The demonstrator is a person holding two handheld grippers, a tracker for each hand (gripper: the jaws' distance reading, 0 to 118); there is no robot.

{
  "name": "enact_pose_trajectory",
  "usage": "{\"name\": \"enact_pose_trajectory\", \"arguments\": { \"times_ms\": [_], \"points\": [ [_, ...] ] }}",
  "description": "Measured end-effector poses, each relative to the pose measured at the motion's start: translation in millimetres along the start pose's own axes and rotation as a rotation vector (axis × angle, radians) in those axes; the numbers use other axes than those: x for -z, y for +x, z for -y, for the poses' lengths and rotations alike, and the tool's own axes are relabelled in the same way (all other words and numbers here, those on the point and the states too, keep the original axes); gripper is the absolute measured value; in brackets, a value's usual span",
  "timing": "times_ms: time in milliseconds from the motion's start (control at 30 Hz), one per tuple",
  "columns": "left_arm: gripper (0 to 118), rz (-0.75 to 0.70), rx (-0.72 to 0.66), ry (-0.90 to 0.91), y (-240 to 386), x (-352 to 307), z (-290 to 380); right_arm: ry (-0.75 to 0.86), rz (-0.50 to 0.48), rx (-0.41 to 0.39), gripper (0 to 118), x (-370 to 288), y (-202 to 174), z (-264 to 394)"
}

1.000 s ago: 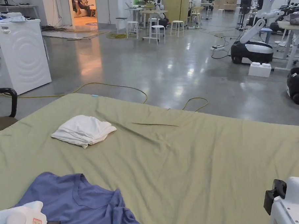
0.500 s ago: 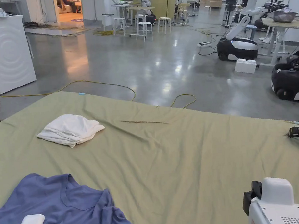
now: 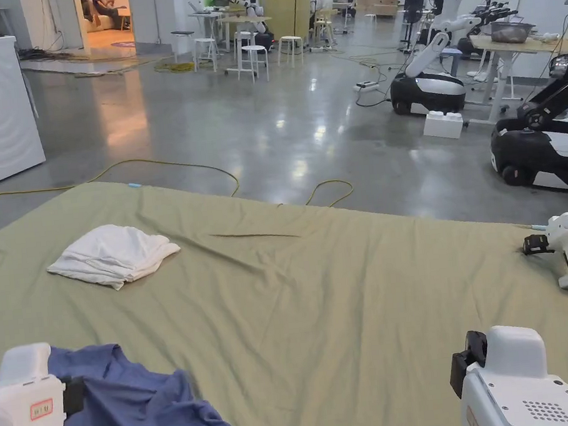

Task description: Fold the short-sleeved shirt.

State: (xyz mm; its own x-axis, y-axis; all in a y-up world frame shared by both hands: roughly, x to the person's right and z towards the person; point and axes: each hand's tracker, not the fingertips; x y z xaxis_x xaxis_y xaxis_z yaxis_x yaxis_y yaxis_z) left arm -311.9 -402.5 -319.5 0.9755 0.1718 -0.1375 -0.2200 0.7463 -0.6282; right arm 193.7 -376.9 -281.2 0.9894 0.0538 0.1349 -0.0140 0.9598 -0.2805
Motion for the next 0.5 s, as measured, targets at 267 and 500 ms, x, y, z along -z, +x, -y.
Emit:
{"name": "enact_pose_trajectory", "arguments": {
  "times_ms": [267,500],
  "points": [
    [1,0.167,0.107,0.211,76,-48,-62,0.042,0.013,0.011,3,-12,12,-11],
    [1,0.36,0.198,0.281,170,-71,-94,0.079,0.04,0.03,3,-28,31,-19]
  ]
}}
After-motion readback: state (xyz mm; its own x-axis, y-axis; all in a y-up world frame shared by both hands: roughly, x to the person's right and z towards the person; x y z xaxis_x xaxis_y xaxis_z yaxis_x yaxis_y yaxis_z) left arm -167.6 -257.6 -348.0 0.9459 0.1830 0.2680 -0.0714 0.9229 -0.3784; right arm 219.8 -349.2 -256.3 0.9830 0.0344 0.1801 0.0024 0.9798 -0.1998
